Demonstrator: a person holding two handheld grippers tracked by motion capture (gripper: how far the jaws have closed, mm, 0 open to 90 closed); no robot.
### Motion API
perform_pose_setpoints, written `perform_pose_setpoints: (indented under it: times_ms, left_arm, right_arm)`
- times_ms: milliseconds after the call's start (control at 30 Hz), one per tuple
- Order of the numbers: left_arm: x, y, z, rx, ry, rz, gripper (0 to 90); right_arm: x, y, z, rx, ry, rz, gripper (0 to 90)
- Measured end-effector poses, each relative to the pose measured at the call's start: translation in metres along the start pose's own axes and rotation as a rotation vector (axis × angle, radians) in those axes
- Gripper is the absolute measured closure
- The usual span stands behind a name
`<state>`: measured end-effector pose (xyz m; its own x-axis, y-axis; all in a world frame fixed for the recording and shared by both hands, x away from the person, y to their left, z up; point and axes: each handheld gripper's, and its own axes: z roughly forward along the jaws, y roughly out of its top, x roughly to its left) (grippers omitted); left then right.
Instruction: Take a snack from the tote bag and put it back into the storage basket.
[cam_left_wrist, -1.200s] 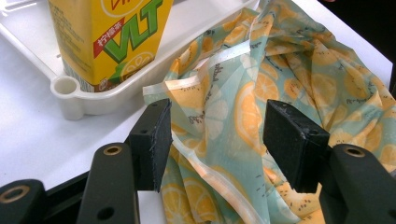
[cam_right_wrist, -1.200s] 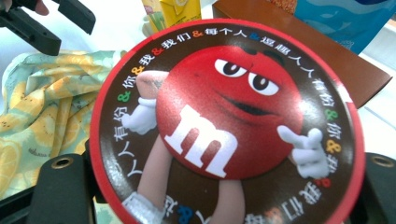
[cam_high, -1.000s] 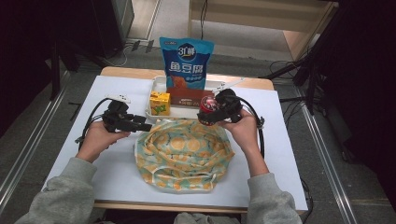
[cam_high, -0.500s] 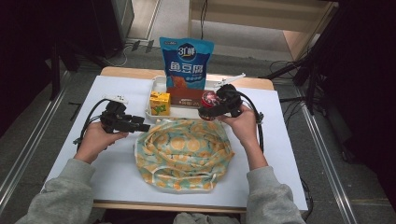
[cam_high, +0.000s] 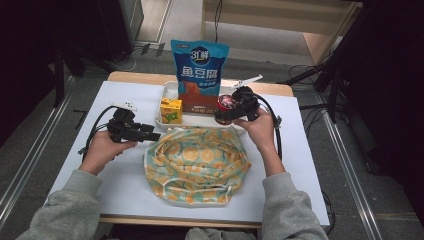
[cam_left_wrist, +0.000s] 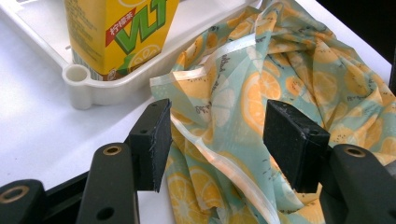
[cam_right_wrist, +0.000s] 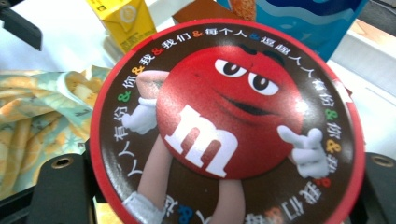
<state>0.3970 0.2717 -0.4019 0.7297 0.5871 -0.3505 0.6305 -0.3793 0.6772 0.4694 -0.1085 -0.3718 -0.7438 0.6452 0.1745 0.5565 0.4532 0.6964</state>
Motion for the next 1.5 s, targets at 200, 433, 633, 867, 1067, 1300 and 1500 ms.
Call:
perform_pose_setpoints:
  times_ms: [200,433,633,867,1067,1300,1500]
  left_arm:
    - [0.0,0.001,0.002,0.0,-0.004,0.01,42.4]
    - [0.0,0.0,0.0,-0.005,-0.014,0.015,42.4]
    - [0.002,0.0,-0.003,-0.016,-0.009,0.003,42.5]
    - [0.003,0.002,0.001,-0.015,-0.011,0.004,42.5]
    - [0.004,0.002,0.0,-0.013,-0.009,0.003,42.3]
    - [0.004,0.004,0.004,-0.009,-0.015,0.006,42.4]
    - [0.004,0.005,0.006,-0.003,-0.016,0.008,42.4]
  right_arm:
    - [-0.01,-0.004,0.005,0.006,-0.024,0.023,26.0]
    - [-0.014,-0.005,0.008,0.01,-0.053,0.042,26.0]
    - [-0.02,-0.004,0.018,0.017,-0.062,0.053,26.0]
    - [-0.028,-0.008,0.028,0.028,-0.073,0.071,26.0]
    - [-0.031,-0.011,0.035,0.033,-0.09,0.069,26.0]
    - [-0.037,-0.016,0.038,0.039,-0.106,0.085,26.0]
    - [-0.039,-0.019,0.044,0.049,-0.114,0.089,26.0]
